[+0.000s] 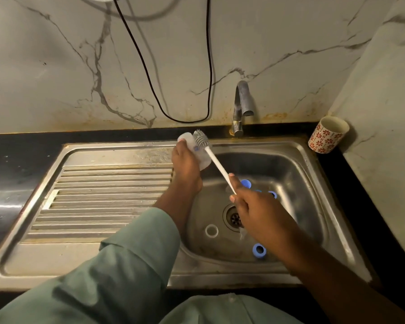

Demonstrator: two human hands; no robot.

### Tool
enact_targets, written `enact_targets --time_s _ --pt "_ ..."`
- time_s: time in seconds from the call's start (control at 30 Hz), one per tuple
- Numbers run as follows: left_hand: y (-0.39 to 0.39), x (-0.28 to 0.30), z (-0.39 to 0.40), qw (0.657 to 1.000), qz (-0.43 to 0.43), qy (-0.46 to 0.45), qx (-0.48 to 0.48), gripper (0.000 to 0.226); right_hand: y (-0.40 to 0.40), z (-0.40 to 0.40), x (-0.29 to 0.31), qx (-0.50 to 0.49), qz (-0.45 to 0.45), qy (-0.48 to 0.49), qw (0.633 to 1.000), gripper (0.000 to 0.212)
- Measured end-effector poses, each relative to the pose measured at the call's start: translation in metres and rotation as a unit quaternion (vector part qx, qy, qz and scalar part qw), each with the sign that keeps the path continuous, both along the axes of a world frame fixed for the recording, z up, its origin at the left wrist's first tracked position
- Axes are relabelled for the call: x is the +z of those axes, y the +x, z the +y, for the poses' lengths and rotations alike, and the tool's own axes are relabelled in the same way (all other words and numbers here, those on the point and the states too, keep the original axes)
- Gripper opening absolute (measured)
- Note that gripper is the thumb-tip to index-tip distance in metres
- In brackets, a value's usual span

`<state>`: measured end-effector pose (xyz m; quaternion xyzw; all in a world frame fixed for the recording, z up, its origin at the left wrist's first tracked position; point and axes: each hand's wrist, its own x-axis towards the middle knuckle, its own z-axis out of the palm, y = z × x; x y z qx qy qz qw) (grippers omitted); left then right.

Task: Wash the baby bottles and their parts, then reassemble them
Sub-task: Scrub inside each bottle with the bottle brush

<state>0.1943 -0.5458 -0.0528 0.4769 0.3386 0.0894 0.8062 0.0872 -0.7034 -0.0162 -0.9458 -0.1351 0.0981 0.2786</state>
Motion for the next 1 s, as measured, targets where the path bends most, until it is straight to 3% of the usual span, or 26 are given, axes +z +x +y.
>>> enact_targets --time_s 0.1,0.2,0.27,0.37,0.5,0.67,0.77,0.9,1.0 --pt "-0.002 0.005 -0.009 0.999 0.011 -0.025 -0.022 0.052 0.013 0.006 0.003 -0.030 0.004 -0.021 0.999 0.048" --pt "-0.005 0.006 0.003 1.000 0.003 0.014 0.007 0.065 -0.006 -0.008 0.006 0.000 0.045 -0.026 0.999 0.045" --pt "-0.011 -0.002 0.002 1.000 0.009 -0.009 0.003 0.068 -0.019 -0.011 0.007 0.011 0.066 -0.021 0.998 0.046" --pt "-0.020 -0.009 -0.013 0.999 0.029 -0.042 -0.007 0.055 -0.004 -0.005 0.003 -0.032 0.068 0.002 0.997 0.048" --pt "-0.012 -0.006 0.004 0.996 -0.009 -0.079 0.030 0.049 -0.014 -0.012 0.000 -0.028 0.050 0.024 0.998 0.047" --pt "-0.011 0.000 -0.009 0.999 0.010 -0.035 -0.011 0.031 0.003 -0.004 0.004 -0.044 0.045 0.041 0.997 0.048" --pt "-0.004 0.003 -0.001 0.998 0.018 -0.049 0.022 0.041 0.001 -0.005 0.003 -0.026 0.028 0.034 0.999 0.048" --pt "-0.008 0.001 -0.006 0.998 0.005 0.052 -0.018 0.062 -0.004 -0.001 0.004 -0.015 0.023 0.030 0.999 0.049" --pt "-0.008 0.004 -0.008 0.999 0.018 0.032 -0.021 0.073 0.007 0.002 0.002 -0.028 0.026 0.019 0.999 0.049"
